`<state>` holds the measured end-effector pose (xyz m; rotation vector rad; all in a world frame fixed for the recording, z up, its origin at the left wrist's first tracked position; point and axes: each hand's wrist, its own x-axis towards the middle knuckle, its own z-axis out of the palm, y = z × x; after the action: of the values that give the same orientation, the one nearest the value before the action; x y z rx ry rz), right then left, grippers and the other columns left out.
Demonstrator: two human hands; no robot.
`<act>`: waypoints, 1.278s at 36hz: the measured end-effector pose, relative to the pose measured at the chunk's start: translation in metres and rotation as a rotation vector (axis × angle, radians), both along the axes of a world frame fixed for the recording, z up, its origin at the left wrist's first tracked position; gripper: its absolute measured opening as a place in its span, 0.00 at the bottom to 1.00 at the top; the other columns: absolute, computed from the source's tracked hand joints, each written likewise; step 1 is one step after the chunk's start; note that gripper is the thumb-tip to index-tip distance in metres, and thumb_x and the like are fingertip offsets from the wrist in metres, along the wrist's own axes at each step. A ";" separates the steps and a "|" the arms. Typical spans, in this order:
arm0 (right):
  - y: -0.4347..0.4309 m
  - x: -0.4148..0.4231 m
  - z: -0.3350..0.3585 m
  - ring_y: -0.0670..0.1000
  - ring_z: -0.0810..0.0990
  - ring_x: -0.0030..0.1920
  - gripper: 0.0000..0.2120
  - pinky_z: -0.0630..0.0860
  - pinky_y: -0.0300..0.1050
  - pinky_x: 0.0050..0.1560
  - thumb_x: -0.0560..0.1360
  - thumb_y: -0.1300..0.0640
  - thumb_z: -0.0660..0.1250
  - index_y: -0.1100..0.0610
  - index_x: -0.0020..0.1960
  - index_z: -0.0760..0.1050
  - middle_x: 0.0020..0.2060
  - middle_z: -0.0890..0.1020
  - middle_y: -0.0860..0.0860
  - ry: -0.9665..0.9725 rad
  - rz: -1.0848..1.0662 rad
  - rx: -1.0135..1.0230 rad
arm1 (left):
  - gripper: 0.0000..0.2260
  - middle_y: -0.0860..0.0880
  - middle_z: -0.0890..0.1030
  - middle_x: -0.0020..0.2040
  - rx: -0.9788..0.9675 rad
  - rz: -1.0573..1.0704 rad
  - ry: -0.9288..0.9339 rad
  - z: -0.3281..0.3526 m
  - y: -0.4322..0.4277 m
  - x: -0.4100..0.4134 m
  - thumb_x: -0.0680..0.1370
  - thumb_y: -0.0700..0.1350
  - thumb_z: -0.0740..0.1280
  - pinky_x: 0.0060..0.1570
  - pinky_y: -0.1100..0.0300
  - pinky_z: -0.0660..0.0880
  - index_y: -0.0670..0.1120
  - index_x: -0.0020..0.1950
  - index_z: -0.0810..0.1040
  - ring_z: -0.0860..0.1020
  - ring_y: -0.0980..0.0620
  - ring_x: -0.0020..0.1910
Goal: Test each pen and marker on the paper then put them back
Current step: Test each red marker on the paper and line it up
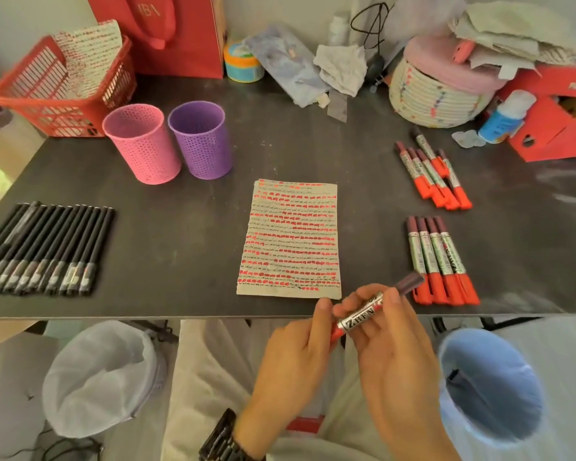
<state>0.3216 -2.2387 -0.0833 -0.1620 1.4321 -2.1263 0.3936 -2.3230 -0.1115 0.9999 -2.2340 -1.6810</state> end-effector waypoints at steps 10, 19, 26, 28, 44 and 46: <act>-0.001 0.004 0.010 0.49 0.62 0.27 0.20 0.68 0.43 0.35 0.77 0.52 0.64 0.52 0.29 0.63 0.24 0.62 0.48 -0.425 -0.220 -0.258 | 0.30 0.54 0.75 0.26 -0.332 0.034 -0.063 -0.005 0.017 -0.004 0.75 0.70 0.37 0.32 0.56 0.67 0.60 0.32 0.73 0.77 0.51 0.32; 0.003 -0.011 0.011 0.48 0.53 0.20 0.23 0.58 0.43 0.23 0.74 0.55 0.62 0.51 0.23 0.57 0.17 0.56 0.47 -0.412 -0.021 -0.219 | 0.28 0.52 0.70 0.21 -0.226 -0.071 -0.088 0.001 0.017 0.004 0.78 0.61 0.45 0.33 0.51 0.68 0.52 0.26 0.71 0.70 0.50 0.26; 0.023 -0.060 0.022 0.46 0.52 0.21 0.23 0.58 0.40 0.23 0.76 0.51 0.61 0.49 0.26 0.56 0.20 0.54 0.45 -0.304 0.064 -0.352 | 0.32 0.53 0.68 0.21 0.049 -0.117 -0.296 0.000 -0.009 0.034 0.82 0.65 0.50 0.36 0.57 0.66 0.49 0.23 0.68 0.67 0.55 0.25; 0.025 -0.072 0.023 0.46 0.55 0.23 0.24 0.60 0.41 0.28 0.79 0.50 0.60 0.49 0.26 0.58 0.20 0.57 0.44 -0.258 0.059 -0.354 | 0.32 0.52 0.65 0.23 -0.018 -0.043 -0.211 0.000 -0.014 0.040 0.77 0.71 0.46 0.34 0.55 0.62 0.48 0.26 0.64 0.63 0.54 0.26; -0.009 -0.062 0.009 0.50 0.81 0.33 0.22 0.80 0.43 0.34 0.74 0.34 0.67 0.52 0.44 0.84 0.36 0.85 0.57 0.144 0.155 0.227 | 0.09 0.51 0.79 0.68 -1.022 -0.088 0.267 -0.048 -0.012 0.016 0.80 0.53 0.67 0.72 0.50 0.65 0.52 0.57 0.83 0.73 0.50 0.70; -0.013 -0.064 0.004 0.49 0.80 0.30 0.14 0.78 0.42 0.32 0.73 0.41 0.73 0.51 0.41 0.82 0.31 0.82 0.53 0.249 0.123 0.284 | 0.10 0.52 0.79 0.68 -1.031 -0.107 0.221 -0.054 -0.012 0.014 0.80 0.53 0.66 0.71 0.48 0.67 0.53 0.58 0.83 0.73 0.50 0.70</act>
<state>0.2578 -2.2515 -0.0796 -0.4050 1.8006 -1.8301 0.4073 -2.3351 -0.1657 0.3984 -2.4871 -0.4210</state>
